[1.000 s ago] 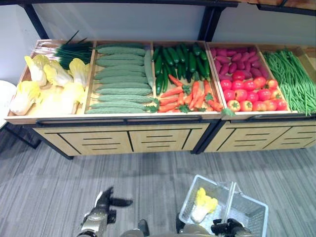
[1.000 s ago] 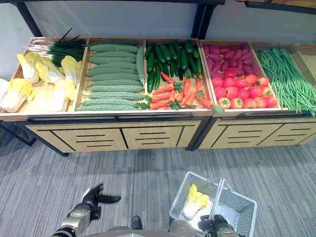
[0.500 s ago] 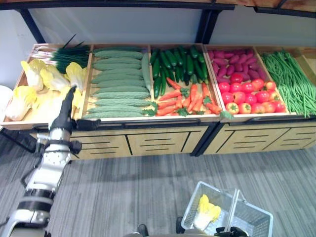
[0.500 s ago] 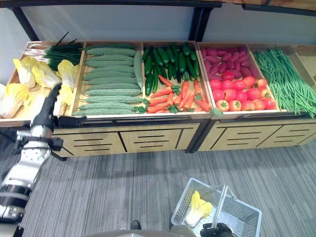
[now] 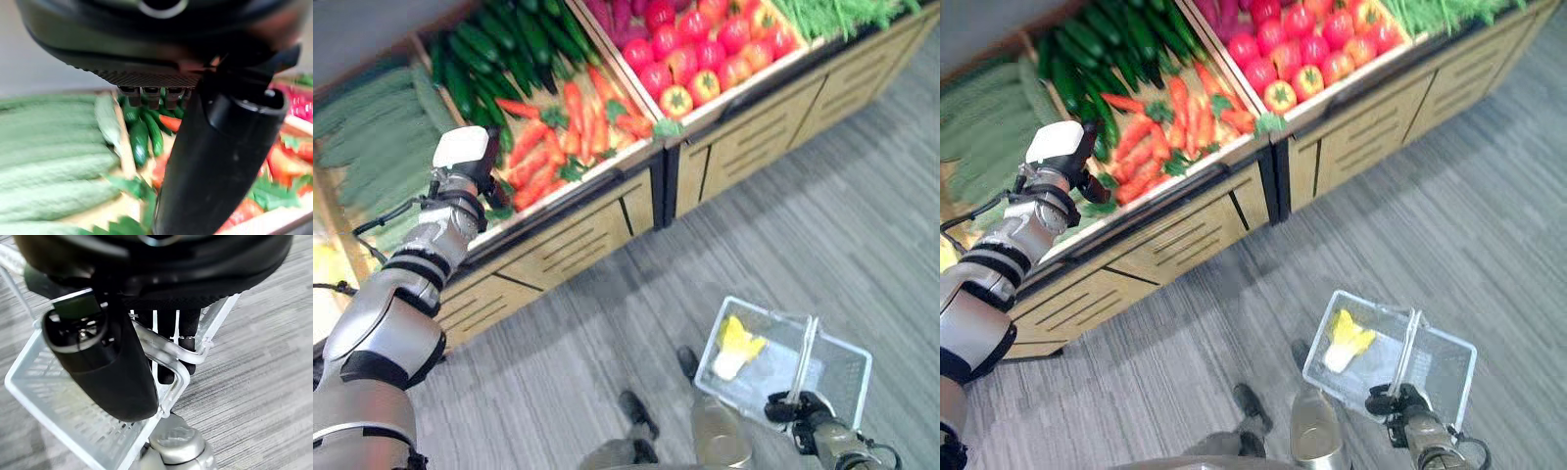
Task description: Get the vegetables into the basket
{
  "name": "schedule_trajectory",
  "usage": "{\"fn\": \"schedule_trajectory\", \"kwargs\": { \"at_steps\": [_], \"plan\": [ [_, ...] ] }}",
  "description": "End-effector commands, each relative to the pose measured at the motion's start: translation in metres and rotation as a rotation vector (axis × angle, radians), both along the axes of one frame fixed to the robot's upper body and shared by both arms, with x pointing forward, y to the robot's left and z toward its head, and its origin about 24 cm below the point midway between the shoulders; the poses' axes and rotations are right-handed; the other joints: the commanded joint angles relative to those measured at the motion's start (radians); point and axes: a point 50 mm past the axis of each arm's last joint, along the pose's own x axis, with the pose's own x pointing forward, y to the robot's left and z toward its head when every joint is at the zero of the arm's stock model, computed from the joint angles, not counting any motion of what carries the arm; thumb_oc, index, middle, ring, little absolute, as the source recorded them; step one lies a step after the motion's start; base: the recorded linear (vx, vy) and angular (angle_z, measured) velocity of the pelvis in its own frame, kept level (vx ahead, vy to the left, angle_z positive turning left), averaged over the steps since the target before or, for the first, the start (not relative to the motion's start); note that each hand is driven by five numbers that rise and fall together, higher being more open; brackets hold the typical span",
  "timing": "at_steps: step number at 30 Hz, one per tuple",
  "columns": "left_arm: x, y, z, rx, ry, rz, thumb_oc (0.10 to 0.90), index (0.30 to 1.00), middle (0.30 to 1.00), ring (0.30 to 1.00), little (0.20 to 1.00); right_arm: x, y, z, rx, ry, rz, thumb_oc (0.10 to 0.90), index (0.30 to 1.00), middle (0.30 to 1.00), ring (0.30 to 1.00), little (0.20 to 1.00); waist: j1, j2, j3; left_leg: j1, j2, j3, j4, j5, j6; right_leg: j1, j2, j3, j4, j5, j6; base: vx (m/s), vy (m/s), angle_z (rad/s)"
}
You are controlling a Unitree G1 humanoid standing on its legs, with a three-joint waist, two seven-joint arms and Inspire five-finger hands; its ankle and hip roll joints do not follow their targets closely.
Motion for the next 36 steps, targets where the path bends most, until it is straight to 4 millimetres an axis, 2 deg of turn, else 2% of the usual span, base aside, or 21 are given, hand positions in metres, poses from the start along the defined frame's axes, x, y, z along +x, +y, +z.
{"fn": "schedule_trajectory", "kwargs": {
  "at_steps": [1,5,12,14,19,24,28,29,31,32,33,36],
  "plan": [
    [-0.007,0.026,0.080,-0.092,-0.285,0.102,0.900,1.000,1.000,1.000,1.000,-0.056,-0.010,-0.015,-0.033,0.189,-0.027,0.400,0.300,0.300,0.300,0.300,0.023,-0.037,-0.064,0.018,-0.013,-0.048,0.001,-0.068,-0.028,-0.009,-0.058,-0.042,-0.002,-0.040,0.071,0.08,-0.170,-0.43],
    [-0.010,0.039,0.087,-0.063,-0.264,0.171,0.900,1.000,1.000,1.000,1.000,-0.045,-0.010,-0.012,-0.033,0.142,-0.029,0.400,0.300,0.300,0.300,0.300,0.012,-0.015,-0.052,-0.022,0.002,-0.028,0.001,-0.058,-0.041,-0.053,-0.040,-0.025,-0.002,-0.033,0.063,0.11,-0.168,-0.21],
    [-0.019,0.060,0.082,-0.087,-0.222,0.267,0.900,1.000,1.000,1.000,1.000,-0.044,-0.007,-0.012,-0.020,0.117,-0.063,0.400,0.300,0.300,0.300,0.300,0.012,-0.010,-0.036,-0.068,0.011,-0.018,0.001,-0.046,-0.050,-0.099,-0.026,-0.016,-0.002,-0.024,0.057,0.05,-0.073,-0.07],
    [-0.020,0.064,0.072,-0.137,-0.189,0.295,0.900,1.000,1.000,1.000,1.000,-0.045,-0.004,-0.014,-0.007,0.120,-0.068,0.400,0.300,0.300,0.300,0.300,0.013,-0.015,-0.032,-0.069,0.014,-0.017,0.001,-0.044,-0.052,-0.101,-0.024,-0.018,-0.002,-0.024,0.055,0.02,-0.045,0.00],
    [-0.020,0.065,0.072,-0.164,-0.189,0.306,0.900,1.000,1.000,1.000,1.000,-0.047,0.000,-0.016,0.002,0.125,-0.048,0.400,0.300,0.300,0.300,0.300,0.017,-0.021,-0.032,-0.077,0.016,-0.023,0.001,-0.038,-0.055,-0.109,-0.023,-0.025,-0.002,-0.024,0.052,0.01,-0.016,0.00],
    [-0.021,0.067,0.070,-0.162,-0.171,0.317,0.900,1.000,1.000,1.000,1.000,-0.053,0.004,-0.019,0.014,0.132,-0.050,0.400,0.300,0.300,0.300,0.300,0.024,-0.040,-0.037,-0.111,0.018,-0.038,0.001,-0.026,-0.057,-0.135,-0.022,-0.042,-0.002,-0.015,0.051,-0.01,-0.014,0.02],
    [-0.018,0.063,0.069,-0.147,-0.160,0.300,0.900,1.000,1.000,1.000,1.000,-0.057,0.008,-0.022,0.026,0.137,-0.041,0.400,0.300,0.300,0.300,0.300,0.027,-0.054,-0.040,-0.123,0.019,-0.049,0.001,-0.022,-0.058,-0.145,-0.022,-0.050,-0.002,-0.015,0.049,0.00,-0.016,0.07],
    [-0.015,0.056,0.074,-0.142,-0.167,0.276,0.900,1.000,1.000,1.000,1.000,-0.058,0.010,-0.023,0.028,0.146,-0.031,0.400,0.300,0.300,0.300,0.300,0.030,-0.062,-0.040,-0.133,0.018,-0.057,0.001,-0.017,-0.057,-0.150,-0.022,-0.057,-0.002,-0.015,0.047,0.00,0.000,0.00],
    [-0.014,0.054,0.074,-0.133,-0.162,0.264,0.641,0.638,0.638,0.638,0.638,-0.058,0.011,-0.023,0.030,0.144,-0.031,0.400,0.300,0.300,0.300,0.300,0.030,-0.065,-0.040,-0.136,0.018,-0.060,0.001,-0.017,-0.057,-0.154,-0.021,-0.057,-0.002,-0.015,0.047,-0.01,0.001,0.06],
    [-0.013,0.053,0.076,-0.126,-0.166,0.260,0.573,0.542,0.542,0.542,0.542,-0.058,0.011,-0.023,0.030,0.146,-0.027,0.400,0.300,0.300,0.300,0.300,0.030,-0.067,-0.040,-0.140,0.018,-0.060,0.001,-0.016,-0.057,-0.157,-0.020,-0.057,-0.002,-0.014,0.047,0.00,0.007,0.07],
    [-0.013,0.052,0.078,-0.124,-0.169,0.257,0.400,0.300,0.300,0.300,0.300,-0.059,0.011,-0.023,0.030,0.147,-0.028,0.400,0.300,0.300,0.300,0.300,0.031,-0.069,-0.042,-0.143,0.018,-0.061,0.001,-0.015,-0.058,-0.160,-0.019,-0.058,-0.002,-0.015,0.047,0.00,0.002,0.05],
    [-0.012,0.050,0.077,-0.136,-0.176,0.247,0.400,0.300,0.300,0.300,0.300,-0.058,0.013,-0.024,0.032,0.143,-0.027,0.400,0.300,0.300,0.300,0.300,0.032,-0.077,-0.043,-0.152,0.019,-0.064,0.001,-0.013,-0.058,-0.166,-0.020,-0.062,-0.002,-0.014,0.045,0.00,0.000,0.00]
  ]
}}
